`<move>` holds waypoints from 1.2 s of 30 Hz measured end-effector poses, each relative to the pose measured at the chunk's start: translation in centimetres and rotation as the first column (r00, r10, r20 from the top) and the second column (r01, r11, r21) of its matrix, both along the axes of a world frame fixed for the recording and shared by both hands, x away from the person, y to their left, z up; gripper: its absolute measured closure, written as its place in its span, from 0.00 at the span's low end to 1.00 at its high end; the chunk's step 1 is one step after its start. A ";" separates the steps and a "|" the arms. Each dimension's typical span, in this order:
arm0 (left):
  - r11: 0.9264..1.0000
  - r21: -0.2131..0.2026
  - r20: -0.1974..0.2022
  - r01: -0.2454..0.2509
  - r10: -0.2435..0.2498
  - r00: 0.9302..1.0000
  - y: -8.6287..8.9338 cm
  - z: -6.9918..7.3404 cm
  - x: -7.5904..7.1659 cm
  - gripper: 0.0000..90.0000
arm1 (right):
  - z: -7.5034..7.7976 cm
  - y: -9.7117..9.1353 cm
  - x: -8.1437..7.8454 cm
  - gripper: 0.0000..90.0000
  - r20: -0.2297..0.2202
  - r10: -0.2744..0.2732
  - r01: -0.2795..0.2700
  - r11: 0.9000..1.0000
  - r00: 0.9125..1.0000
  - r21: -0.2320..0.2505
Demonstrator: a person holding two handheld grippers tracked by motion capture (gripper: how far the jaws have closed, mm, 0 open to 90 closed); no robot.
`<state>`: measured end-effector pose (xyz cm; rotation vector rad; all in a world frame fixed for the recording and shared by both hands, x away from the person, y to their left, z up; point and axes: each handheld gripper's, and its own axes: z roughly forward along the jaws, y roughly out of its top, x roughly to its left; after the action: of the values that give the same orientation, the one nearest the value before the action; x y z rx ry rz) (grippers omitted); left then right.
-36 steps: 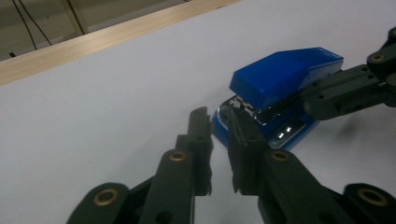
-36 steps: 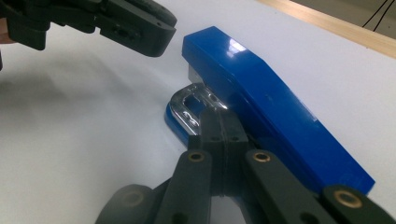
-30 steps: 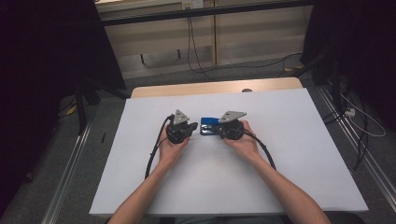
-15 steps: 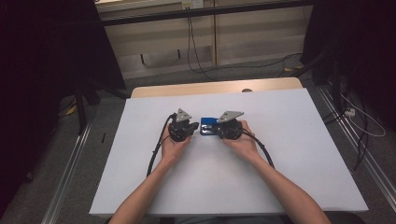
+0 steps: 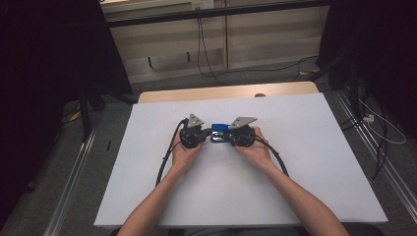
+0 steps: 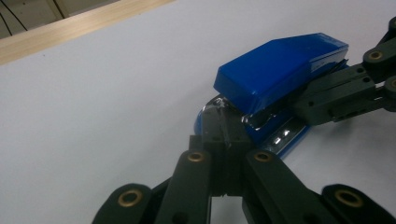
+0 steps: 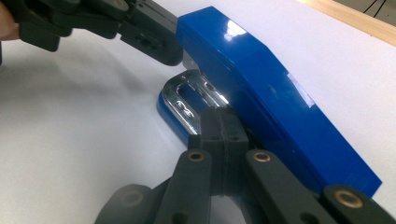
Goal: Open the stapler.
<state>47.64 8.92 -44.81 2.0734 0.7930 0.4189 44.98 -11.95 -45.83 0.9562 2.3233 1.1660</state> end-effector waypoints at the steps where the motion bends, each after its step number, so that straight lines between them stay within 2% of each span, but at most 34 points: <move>1: 1.000 0.000 0.000 0.000 0.000 1.000 0.0 0.0 0.0 1.00 | 0.0 0.0 0.0 1.00 0.000 0.000 0.000 1.000 1.000 0.000; 7: 1.000 -0.003 0.005 0.005 -0.005 1.000 0.0 0.1 -0.1 1.00 | 0.0 0.0 0.0 1.00 0.001 0.000 0.000 1.000 1.000 0.000; 8: 0.999 -0.053 -0.015 0.003 -0.004 1.000 0.2 0.3 0.2 1.00 | 0.0 0.0 0.0 1.00 0.002 -0.001 0.001 1.000 1.000 -0.001; 10: 0.998 -0.062 -0.010 0.007 -0.008 1.000 0.2 0.7 0.3 1.00 | 0.0 0.0 0.0 1.00 0.003 -0.002 0.002 1.000 1.000 -0.001; 12: 0.999 -0.047 0.001 0.010 -0.010 1.000 0.1 0.8 0.2 1.00 | 0.0 0.0 0.0 1.00 0.003 -0.001 0.001 1.000 1.000 -0.001; 15: 0.999 -0.046 0.000 0.008 -0.008 1.000 0.1 0.7 0.2 1.00 | 0.0 0.0 0.0 1.00 0.002 -0.002 0.002 1.000 1.000 0.000; 22: 0.998 -0.067 -0.001 -0.015 0.015 1.000 -0.1 1.0 0.3 1.00 | 0.0 0.0 -0.1 1.00 0.006 0.000 0.000 1.000 1.000 -0.004; 29: 0.997 -0.082 -0.003 -0.011 0.011 1.000 -0.1 1.2 0.3 1.00 | 0.0 0.0 0.0 1.00 0.005 -0.001 0.001 1.000 1.000 -0.003; 32: 0.996 -0.084 0.013 -0.012 0.013 1.000 -0.2 1.5 0.1 1.00 | 0.0 0.0 -0.1 1.00 0.006 -0.001 0.001 1.000 1.000 -0.004; 36: 0.996 -0.091 0.015 -0.011 0.012 1.000 -0.2 1.6 0.1 1.00 | 0.0 0.1 -0.1 1.00 0.010 0.000 0.000 1.000 1.000 -0.009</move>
<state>47.72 8.67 -43.20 1.9802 0.8008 0.3972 44.86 -11.88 -45.81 0.9456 2.3187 1.1563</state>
